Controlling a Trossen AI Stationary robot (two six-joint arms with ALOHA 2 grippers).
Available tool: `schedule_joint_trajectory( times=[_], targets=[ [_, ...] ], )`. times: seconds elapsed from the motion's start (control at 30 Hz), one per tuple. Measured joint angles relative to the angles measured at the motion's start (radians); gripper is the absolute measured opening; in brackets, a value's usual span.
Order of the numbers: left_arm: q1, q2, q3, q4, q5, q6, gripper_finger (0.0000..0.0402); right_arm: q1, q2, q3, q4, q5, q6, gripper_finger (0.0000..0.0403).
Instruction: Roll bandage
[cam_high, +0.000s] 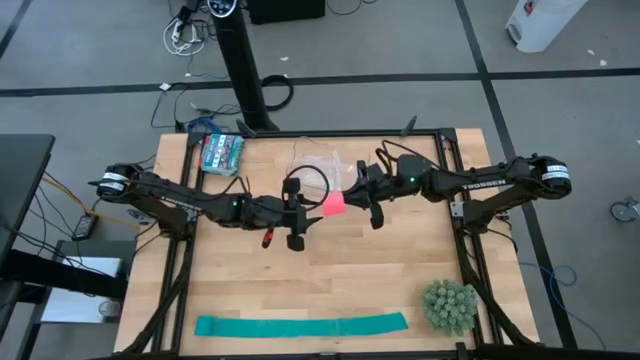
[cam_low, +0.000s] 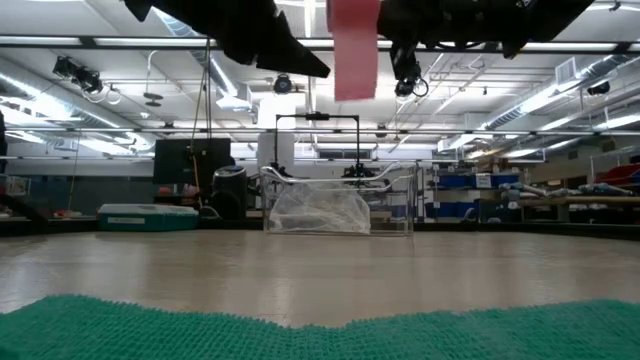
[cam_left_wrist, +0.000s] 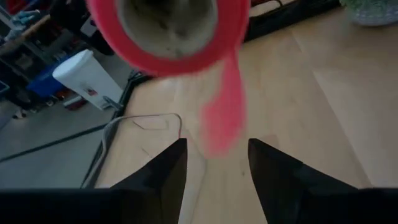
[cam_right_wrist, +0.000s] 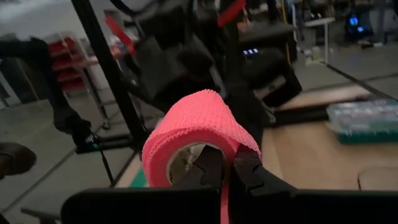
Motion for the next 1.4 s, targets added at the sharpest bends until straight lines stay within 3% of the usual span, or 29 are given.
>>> schedule_joint_trajectory(
  times=[0.17, 0.5, 1.0, 1.27, 1.4],
  targets=[
    [-0.025, 0.0, -0.029, 0.038, 0.003, -0.06, 0.0178, 0.029, 0.0, 0.0, -0.037, 0.046, -0.025, 0.0],
    [-0.033, 0.0, -0.241, 0.388, -0.003, -0.146, 0.0178, 0.048, 0.0, -0.032, -0.001, 0.083, -0.034, 0.0],
    [-0.033, 0.0, -0.291, 0.414, -0.031, -0.073, 0.0178, 0.061, 0.0, -0.244, 0.153, 0.222, 0.209, 0.0],
    [-0.033, 0.0, -0.291, 0.527, -0.016, 0.039, 0.0178, 0.061, 0.0, -0.252, 0.175, 0.057, 0.294, 0.0],
    [-0.033, 0.0, -0.291, 0.616, 0.026, 0.069, 0.0178, 0.061, 0.0, -0.245, 0.188, 0.036, 0.302, 0.0]
  ],
)
